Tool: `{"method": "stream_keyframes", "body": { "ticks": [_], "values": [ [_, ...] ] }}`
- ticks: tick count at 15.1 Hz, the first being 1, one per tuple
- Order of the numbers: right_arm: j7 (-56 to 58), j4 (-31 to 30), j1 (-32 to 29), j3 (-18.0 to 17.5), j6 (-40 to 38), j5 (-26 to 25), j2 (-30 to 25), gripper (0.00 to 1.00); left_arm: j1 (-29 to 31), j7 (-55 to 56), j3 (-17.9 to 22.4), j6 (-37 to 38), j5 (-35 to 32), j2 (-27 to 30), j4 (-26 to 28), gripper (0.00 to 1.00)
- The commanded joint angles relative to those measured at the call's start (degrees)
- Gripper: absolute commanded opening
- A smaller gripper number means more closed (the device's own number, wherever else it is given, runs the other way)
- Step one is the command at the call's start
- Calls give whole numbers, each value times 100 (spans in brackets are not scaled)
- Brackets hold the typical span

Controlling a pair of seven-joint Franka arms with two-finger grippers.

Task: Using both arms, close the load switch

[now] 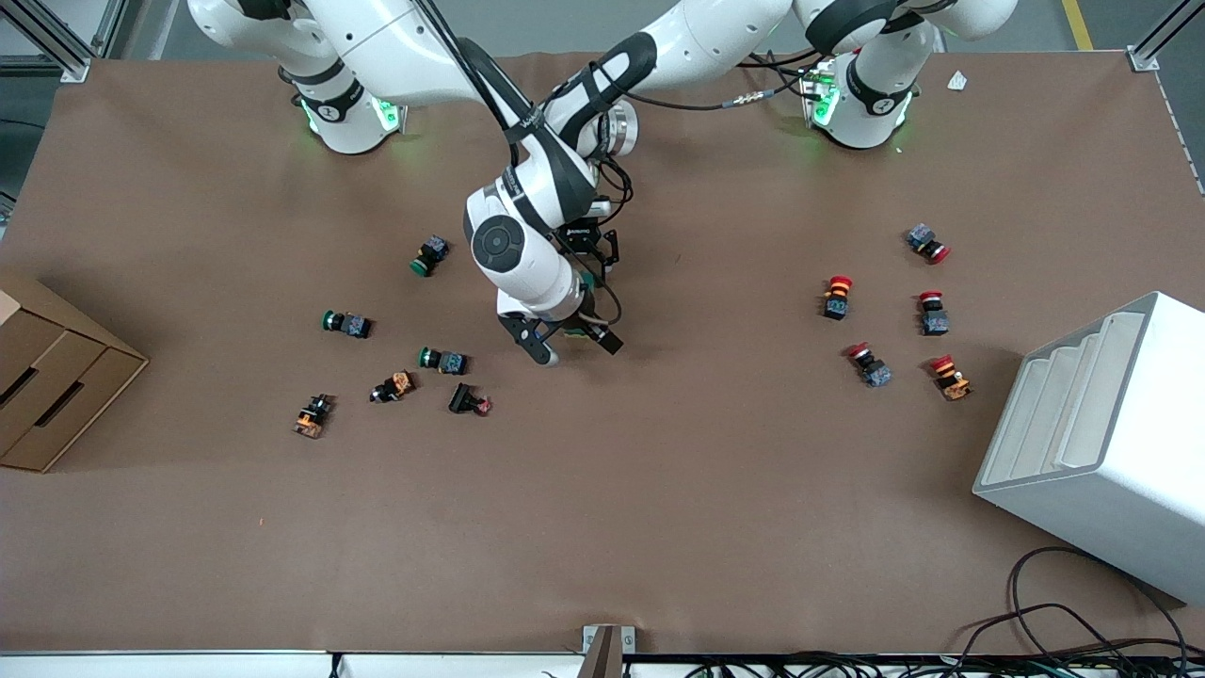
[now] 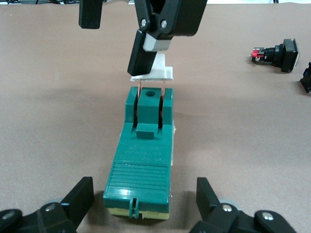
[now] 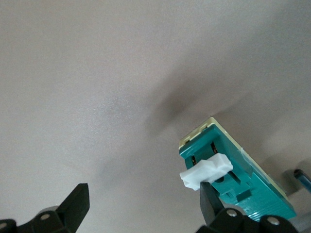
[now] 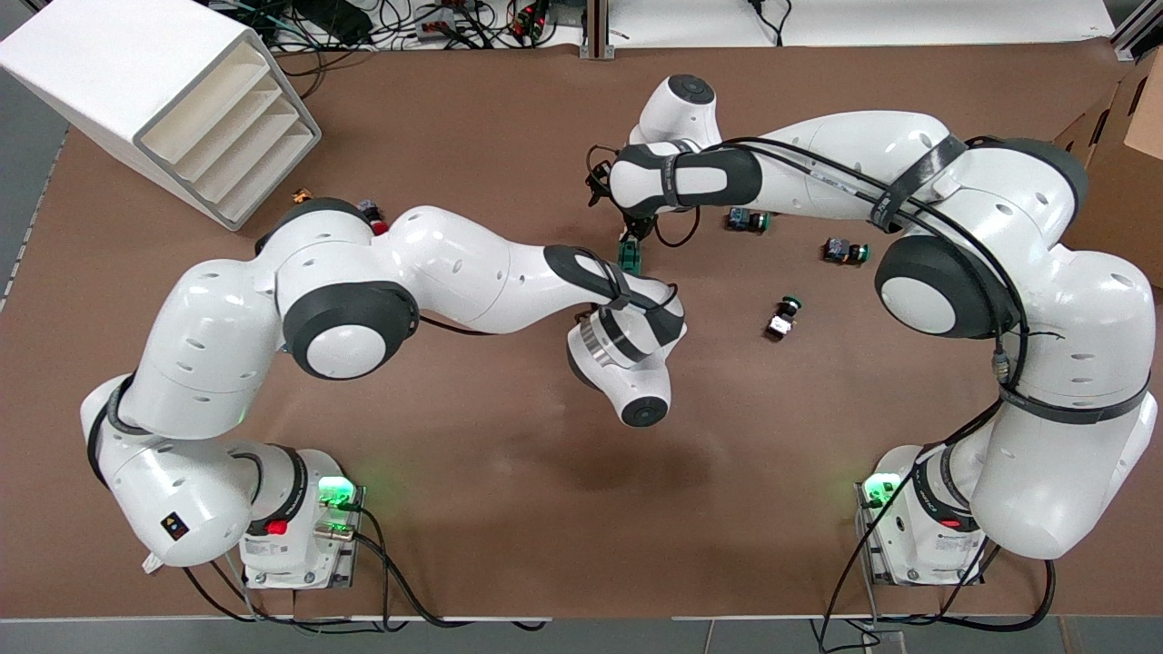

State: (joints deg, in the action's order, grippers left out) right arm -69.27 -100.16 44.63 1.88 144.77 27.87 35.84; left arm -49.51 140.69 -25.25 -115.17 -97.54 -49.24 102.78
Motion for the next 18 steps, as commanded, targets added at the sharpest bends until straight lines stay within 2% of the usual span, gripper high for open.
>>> {"method": "stream_keyframes", "body": {
  "ticks": [1, 14, 18],
  "values": [
    [80, 163, -94, -12, 34, -10, 116, 100, -41, 134, 46, 3, -142, -138, -92, 94],
    [397, 286, -209, 14, 77, -10, 372, 100, -33, 99, 37, 12, -116, -85, -118, 94],
    [825, 375, -542, 67, -395, -45, 223, 100, -15, 64, 37, 12, -98, -50, -135, 94]
  ]
}}
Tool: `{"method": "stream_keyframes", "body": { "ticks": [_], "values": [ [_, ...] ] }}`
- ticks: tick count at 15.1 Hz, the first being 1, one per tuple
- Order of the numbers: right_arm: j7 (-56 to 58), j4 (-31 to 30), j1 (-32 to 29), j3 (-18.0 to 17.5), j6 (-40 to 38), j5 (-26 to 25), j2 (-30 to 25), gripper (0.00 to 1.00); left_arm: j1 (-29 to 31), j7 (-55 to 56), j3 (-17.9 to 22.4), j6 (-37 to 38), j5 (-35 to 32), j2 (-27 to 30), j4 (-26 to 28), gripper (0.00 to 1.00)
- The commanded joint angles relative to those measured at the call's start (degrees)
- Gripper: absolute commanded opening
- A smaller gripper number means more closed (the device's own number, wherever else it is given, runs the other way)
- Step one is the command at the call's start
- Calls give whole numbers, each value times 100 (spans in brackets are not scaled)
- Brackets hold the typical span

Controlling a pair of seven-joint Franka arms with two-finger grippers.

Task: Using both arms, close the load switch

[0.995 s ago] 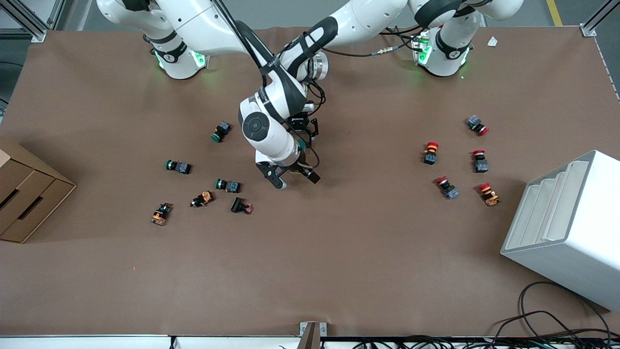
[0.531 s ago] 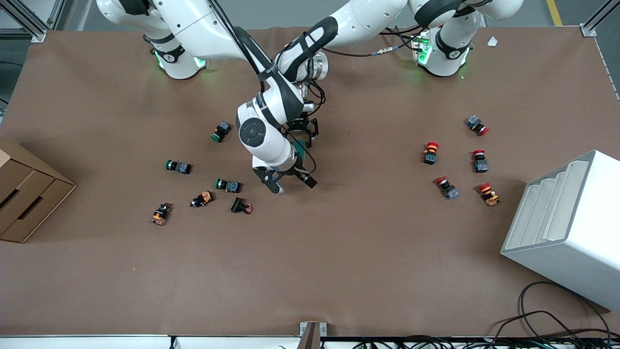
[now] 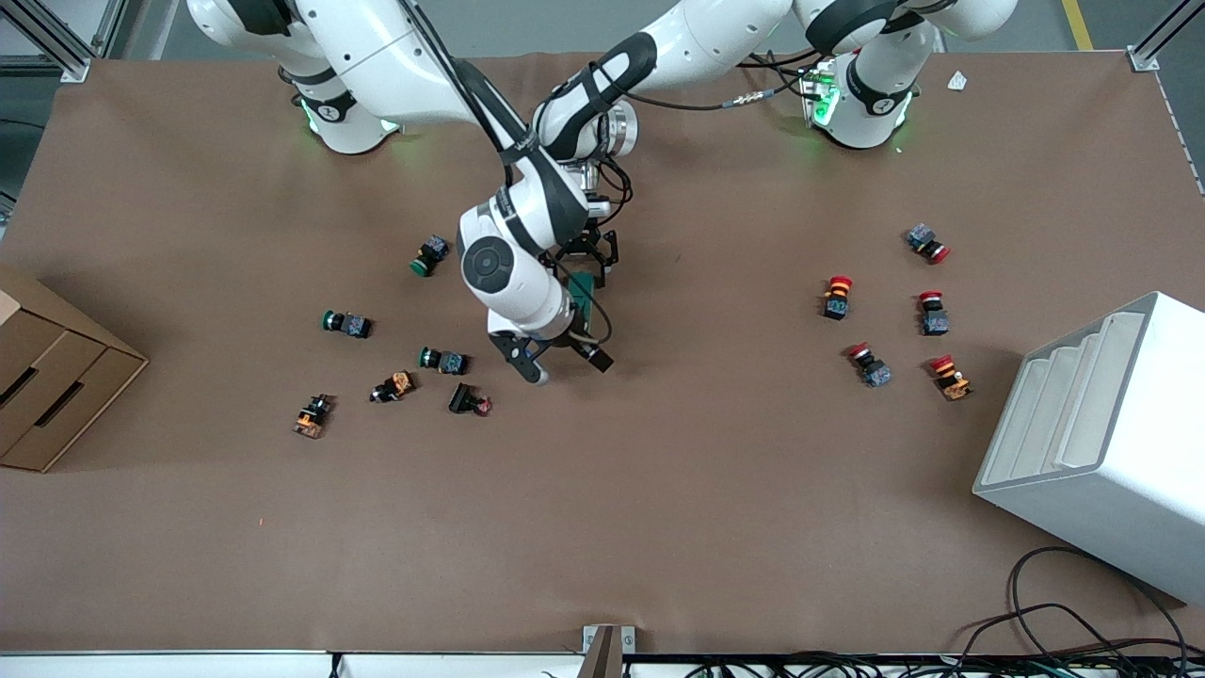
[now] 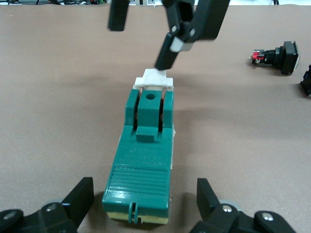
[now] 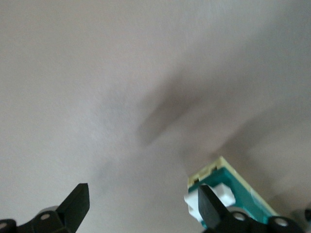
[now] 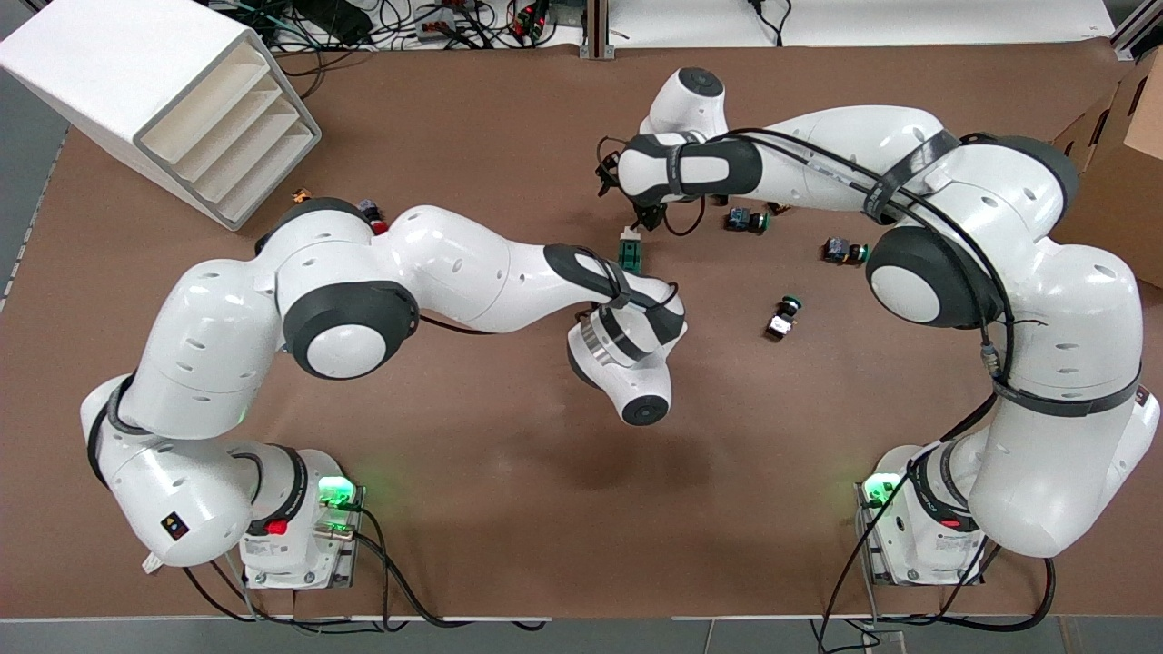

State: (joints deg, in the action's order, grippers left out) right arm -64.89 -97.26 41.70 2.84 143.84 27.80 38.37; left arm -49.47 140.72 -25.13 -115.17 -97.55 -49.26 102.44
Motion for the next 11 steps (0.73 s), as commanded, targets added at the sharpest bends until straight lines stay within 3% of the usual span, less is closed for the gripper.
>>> {"method": "stream_keyframes", "body": {
  "ticks": [1, 5, 8, 11],
  "values": [
    [580, 67, -328, 31, -565, -38, -153, 100, -2, 52, 25, 12, -98, -49, -102, 95],
    [1678, 49, -557, 654, -2093, -38, -724, 100, 42, -158, -9, 3, 33, 57, -119, 95],
    [2811, 49, -584, 1427, -3333, -125, -1172, 100, 42, -631, -45, 3, 708, 223, -294, 94],
    [4155, 110, -584, 2226, -4344, -827, -1542, 100, 77, -1343, -54, -49, 1517, 460, -549, 94]
  ]
}}
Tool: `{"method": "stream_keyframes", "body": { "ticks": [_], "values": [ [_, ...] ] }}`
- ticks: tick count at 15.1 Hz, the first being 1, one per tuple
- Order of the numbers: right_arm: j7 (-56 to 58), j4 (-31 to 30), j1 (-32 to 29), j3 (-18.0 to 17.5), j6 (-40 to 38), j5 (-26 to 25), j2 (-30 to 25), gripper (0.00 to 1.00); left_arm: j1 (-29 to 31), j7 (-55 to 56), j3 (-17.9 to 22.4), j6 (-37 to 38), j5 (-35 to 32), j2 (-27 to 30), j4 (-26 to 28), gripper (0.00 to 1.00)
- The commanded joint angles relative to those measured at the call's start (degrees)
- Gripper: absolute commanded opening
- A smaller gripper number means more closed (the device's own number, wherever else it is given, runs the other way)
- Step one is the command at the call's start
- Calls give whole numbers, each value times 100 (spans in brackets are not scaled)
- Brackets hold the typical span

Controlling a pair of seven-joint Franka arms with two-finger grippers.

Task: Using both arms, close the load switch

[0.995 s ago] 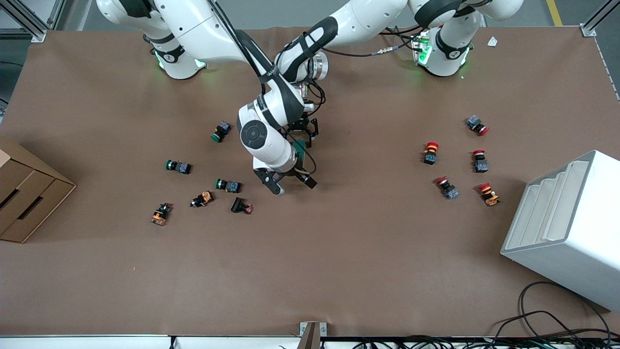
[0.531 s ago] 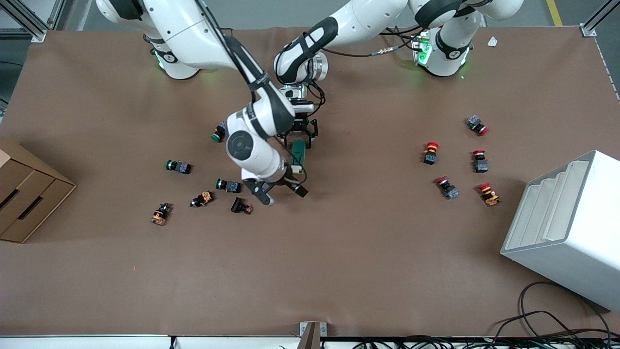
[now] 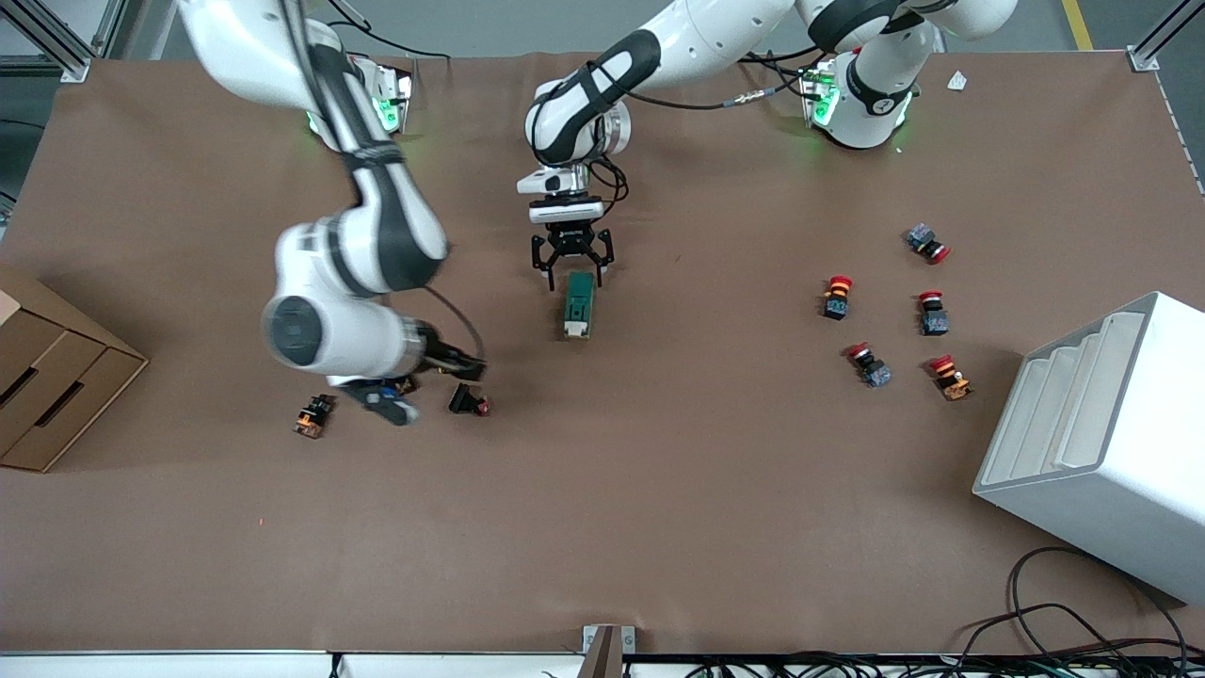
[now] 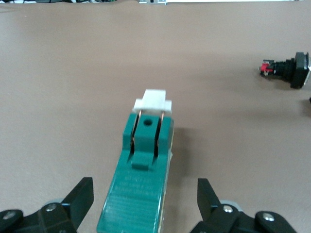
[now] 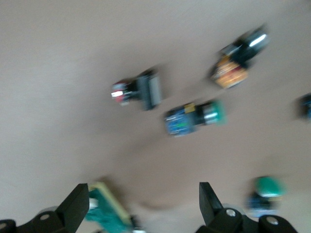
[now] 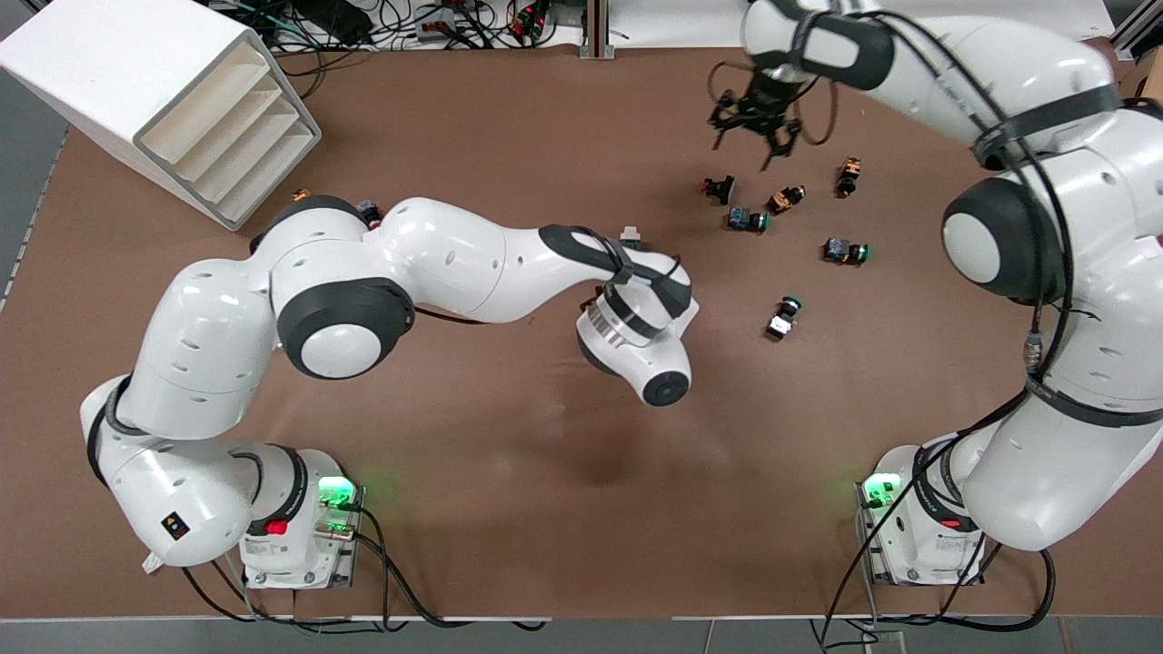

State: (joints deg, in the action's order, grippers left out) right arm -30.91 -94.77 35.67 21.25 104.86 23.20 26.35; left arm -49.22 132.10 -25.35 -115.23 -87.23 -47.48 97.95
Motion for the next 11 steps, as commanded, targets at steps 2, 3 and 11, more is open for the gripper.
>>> {"method": "stream_keyframes", "body": {
  "ticks": [2, 3, 11],
  "values": [
    [1795, -42, 19, 1036, -948, -483, -489, 100, 141, -1078, -75, -61, 1108, 440, -345, 94],
    [2200, 107, 19, 1353, -1167, -491, -507, 100, 193, -1447, -85, -61, 1485, 572, -451, 94],
    [2959, 1768, -341, 1892, -2557, -1441, -490, 100, 1185, -4190, -76, -53, 4290, 1917, -777, 94]
  ]
}}
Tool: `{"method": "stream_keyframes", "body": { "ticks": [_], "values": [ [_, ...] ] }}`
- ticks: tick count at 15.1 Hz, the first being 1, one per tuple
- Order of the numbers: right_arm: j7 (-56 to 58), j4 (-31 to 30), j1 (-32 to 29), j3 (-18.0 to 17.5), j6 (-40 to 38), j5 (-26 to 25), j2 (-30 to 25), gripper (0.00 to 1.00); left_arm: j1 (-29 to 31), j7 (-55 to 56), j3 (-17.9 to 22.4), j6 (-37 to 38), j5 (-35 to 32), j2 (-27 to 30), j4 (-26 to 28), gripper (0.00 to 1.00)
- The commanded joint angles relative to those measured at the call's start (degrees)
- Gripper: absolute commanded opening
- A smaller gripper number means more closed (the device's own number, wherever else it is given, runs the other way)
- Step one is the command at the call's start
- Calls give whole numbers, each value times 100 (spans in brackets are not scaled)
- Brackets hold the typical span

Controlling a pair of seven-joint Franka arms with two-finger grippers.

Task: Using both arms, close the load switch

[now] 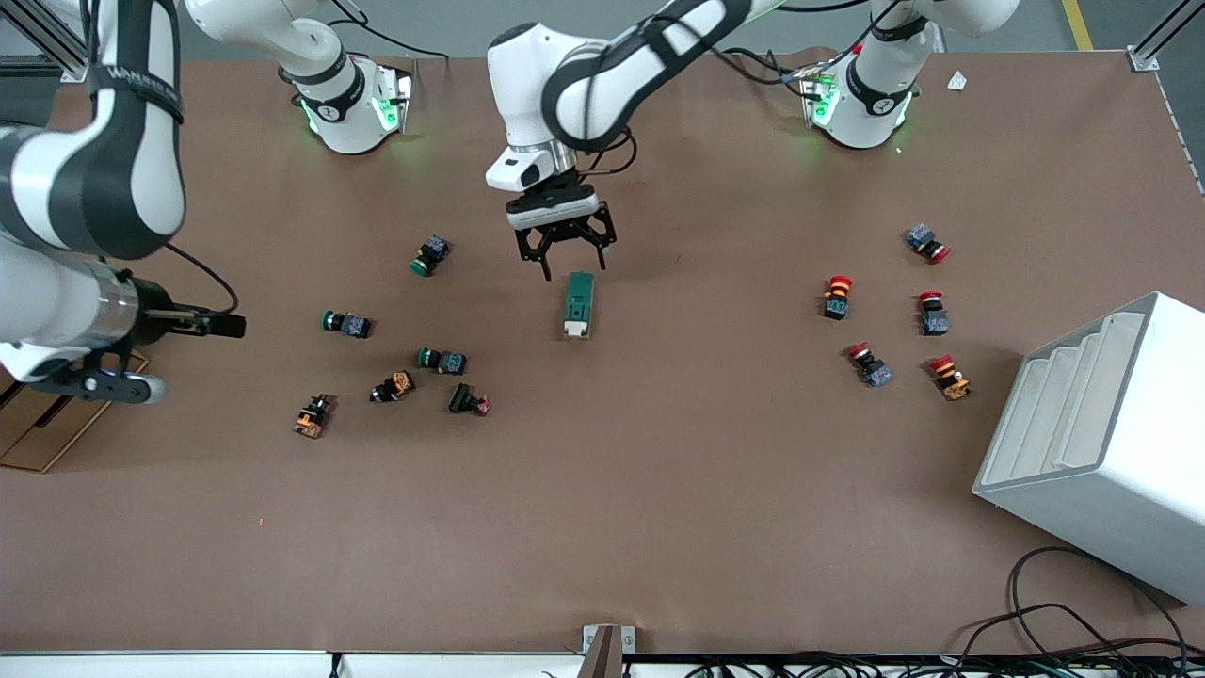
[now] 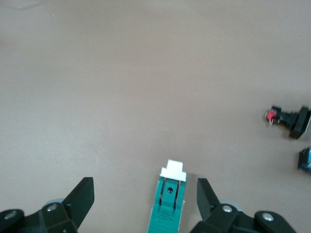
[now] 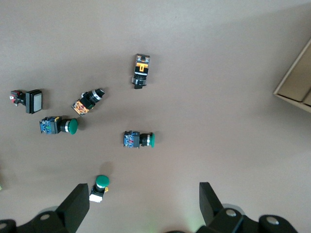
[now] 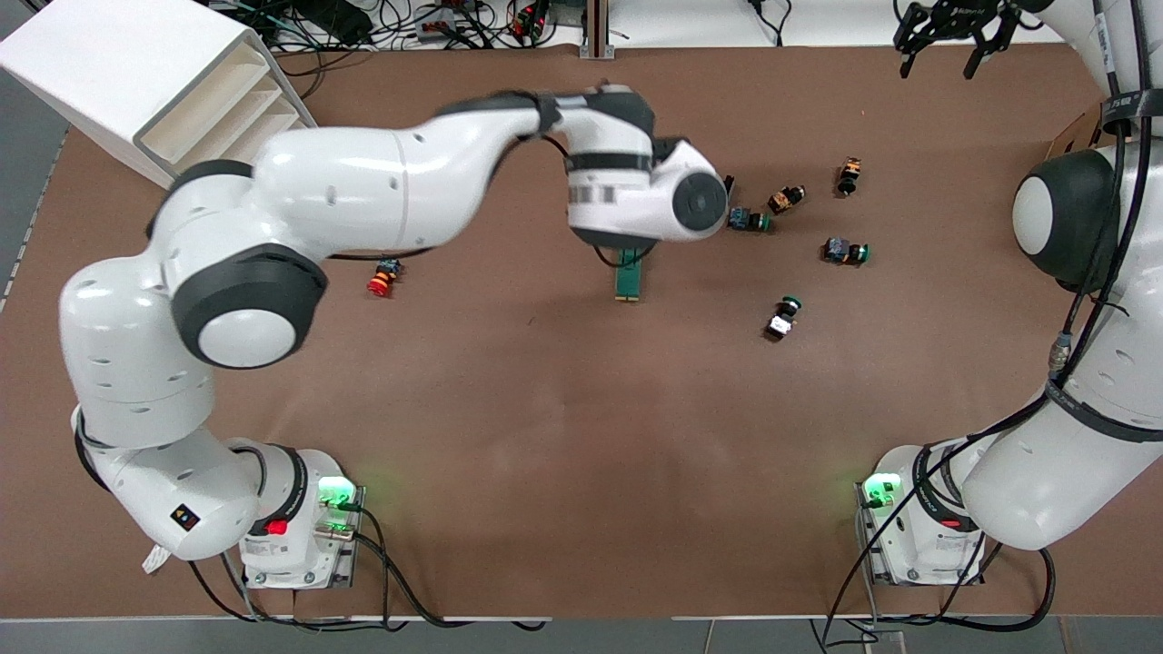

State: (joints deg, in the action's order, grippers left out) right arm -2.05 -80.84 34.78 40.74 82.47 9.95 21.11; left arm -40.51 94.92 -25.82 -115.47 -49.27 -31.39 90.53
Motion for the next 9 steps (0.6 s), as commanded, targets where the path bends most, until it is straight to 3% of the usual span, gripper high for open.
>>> {"method": "stream_keyframes", "body": {
  "ticks": [1, 4, 9],
  "values": [
    [125, 480, -331, -49, -336, -108, 33, 100, 568, -805, -45, -28, 767, 448, -184, 94],
    [249, 796, -568, -66, -424, -64, 33, 100, 1350, -2062, -28, -1, 1787, 765, -493, 98],
    [249, 982, -543, -66, -608, -47, 42, 100, 2572, -2731, -54, 95, 3070, 1380, -554, 100]
  ]
}}
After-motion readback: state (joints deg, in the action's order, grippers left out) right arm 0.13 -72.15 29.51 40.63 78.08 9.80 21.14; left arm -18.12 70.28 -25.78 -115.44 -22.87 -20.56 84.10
